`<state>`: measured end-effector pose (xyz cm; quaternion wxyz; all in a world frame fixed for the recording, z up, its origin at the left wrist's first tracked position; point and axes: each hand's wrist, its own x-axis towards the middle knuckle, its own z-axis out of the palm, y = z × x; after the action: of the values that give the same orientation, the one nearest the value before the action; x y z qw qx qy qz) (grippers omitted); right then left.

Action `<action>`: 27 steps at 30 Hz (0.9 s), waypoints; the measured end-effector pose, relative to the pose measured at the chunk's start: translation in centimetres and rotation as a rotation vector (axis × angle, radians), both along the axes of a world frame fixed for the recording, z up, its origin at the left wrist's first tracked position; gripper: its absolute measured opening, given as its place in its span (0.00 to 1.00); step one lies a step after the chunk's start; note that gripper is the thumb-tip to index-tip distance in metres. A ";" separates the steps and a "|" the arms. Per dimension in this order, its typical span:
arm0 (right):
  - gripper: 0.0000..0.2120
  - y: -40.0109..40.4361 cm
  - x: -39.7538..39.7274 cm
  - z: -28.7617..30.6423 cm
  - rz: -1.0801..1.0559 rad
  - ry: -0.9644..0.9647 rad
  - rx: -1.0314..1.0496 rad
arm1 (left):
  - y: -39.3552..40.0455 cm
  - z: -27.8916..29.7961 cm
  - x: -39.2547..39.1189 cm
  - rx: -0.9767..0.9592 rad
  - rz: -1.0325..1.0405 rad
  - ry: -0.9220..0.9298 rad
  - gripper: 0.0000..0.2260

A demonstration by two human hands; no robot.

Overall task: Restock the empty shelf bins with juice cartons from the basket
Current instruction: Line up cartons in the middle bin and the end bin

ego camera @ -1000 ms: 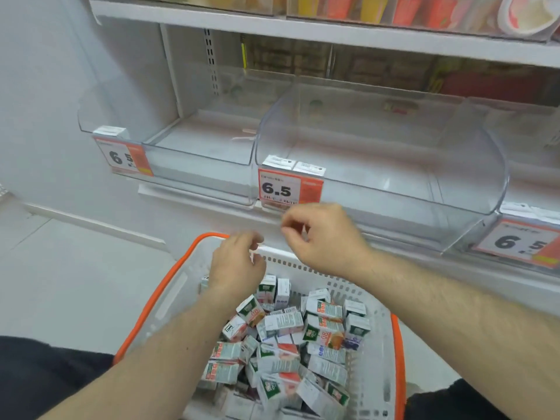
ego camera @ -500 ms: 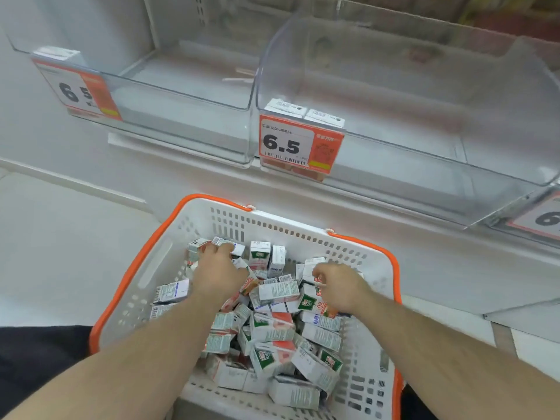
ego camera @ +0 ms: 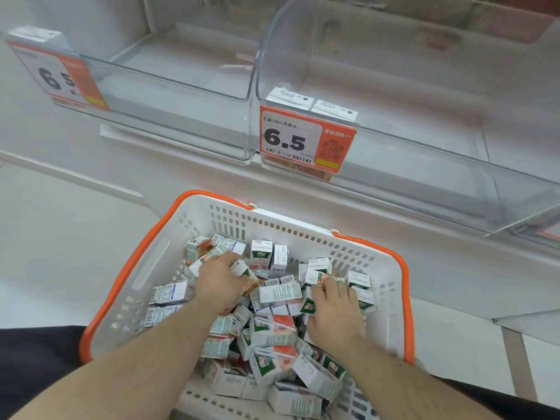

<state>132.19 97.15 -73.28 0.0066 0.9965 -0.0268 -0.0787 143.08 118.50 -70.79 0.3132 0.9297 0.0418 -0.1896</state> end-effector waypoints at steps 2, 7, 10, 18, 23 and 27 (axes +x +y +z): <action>0.23 0.7 0.7 0.9 0.067 -0.021 0.028 | 0.1 0.5 -0.1 -0.062 0.062 0.021 0.19; 0.41 3.9 3.1 1.4 0.247 0.179 0.038 | 1.1 2.7 0.4 -0.287 0.205 0.012 0.14; 0.45 5.8 4.7 1.7 0.332 0.248 -0.051 | 2.2 4.9 1.1 -0.517 0.343 0.054 0.13; 0.17 3.3 5.8 8.2 -0.184 0.321 0.765 | 3.4 11.5 2.6 -0.809 0.487 0.080 0.10; 0.16 2.3 6.3 15.2 -0.287 0.190 1.100 | 2.0 15.9 3.3 -0.909 0.405 0.185 0.06; 0.18 2.4 5.8 20.0 -0.304 0.085 1.271 | 1.0 19.9 3.9 -1.016 0.302 0.257 0.04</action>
<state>138.04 99.59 -53.27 -0.5937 0.7875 -0.1154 -0.1186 146.99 119.46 -50.87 0.7392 0.6143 0.1157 -0.2508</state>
